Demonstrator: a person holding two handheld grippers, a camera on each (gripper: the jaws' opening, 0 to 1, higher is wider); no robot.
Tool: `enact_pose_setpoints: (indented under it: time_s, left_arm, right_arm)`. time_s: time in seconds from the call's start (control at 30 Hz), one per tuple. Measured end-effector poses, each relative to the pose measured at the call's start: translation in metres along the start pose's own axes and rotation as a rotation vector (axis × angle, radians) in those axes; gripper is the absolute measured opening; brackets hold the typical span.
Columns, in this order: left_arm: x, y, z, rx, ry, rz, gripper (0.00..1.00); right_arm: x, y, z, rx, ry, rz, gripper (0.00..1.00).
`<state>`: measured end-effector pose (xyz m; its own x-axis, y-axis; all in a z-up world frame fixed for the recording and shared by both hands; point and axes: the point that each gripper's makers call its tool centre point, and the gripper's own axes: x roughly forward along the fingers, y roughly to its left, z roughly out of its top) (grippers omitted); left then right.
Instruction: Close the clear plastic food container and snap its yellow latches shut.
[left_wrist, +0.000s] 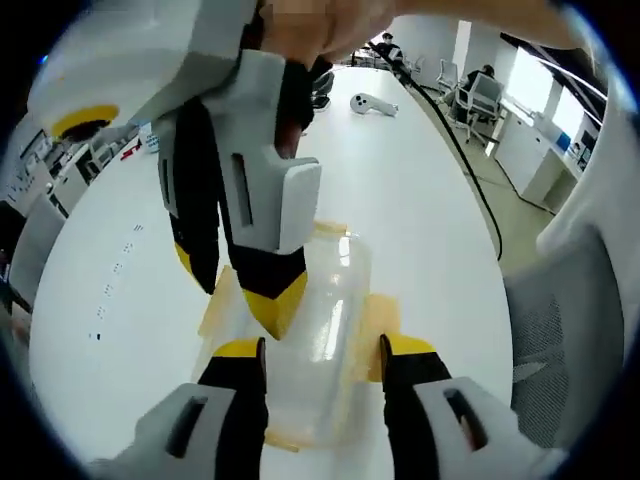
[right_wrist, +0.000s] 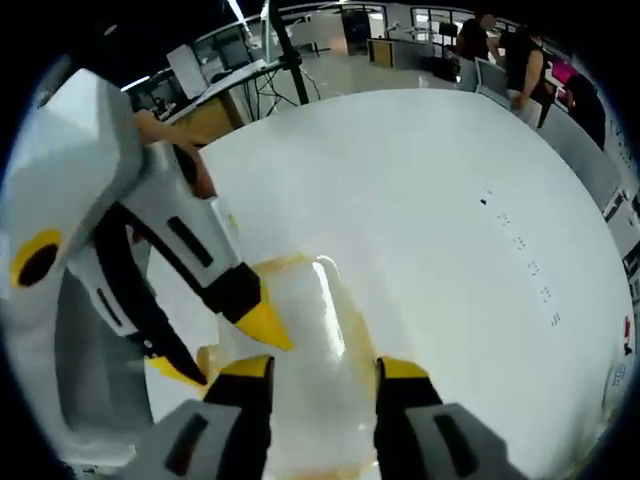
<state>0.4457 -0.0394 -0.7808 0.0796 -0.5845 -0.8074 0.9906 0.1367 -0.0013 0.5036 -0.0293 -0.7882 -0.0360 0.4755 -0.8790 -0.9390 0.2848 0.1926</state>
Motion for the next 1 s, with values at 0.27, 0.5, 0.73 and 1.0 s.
enact_pose_setpoints:
  time_s: [0.27, 0.5, 0.73, 1.0]
  left_arm:
    - [0.002, 0.0, -0.003, 0.069, 0.003, 0.069, 0.43]
    - [0.005, 0.001, -0.004, 0.117, 0.021, 0.132, 0.42]
    - [0.009, 0.0, -0.008, 0.175, 0.042, 0.193, 0.42]
    - [0.011, 0.002, -0.009, 0.184, 0.044, 0.233, 0.4]
  right_arm:
    - [0.003, -0.003, -0.001, -0.001, 0.016, 0.011, 0.37]
    - [0.004, -0.003, -0.002, 0.005, 0.025, 0.038, 0.37]
    - [0.006, -0.002, -0.001, -0.021, 0.047, 0.063, 0.36]
    - [0.007, -0.002, -0.003, -0.035, 0.092, 0.092, 0.33]
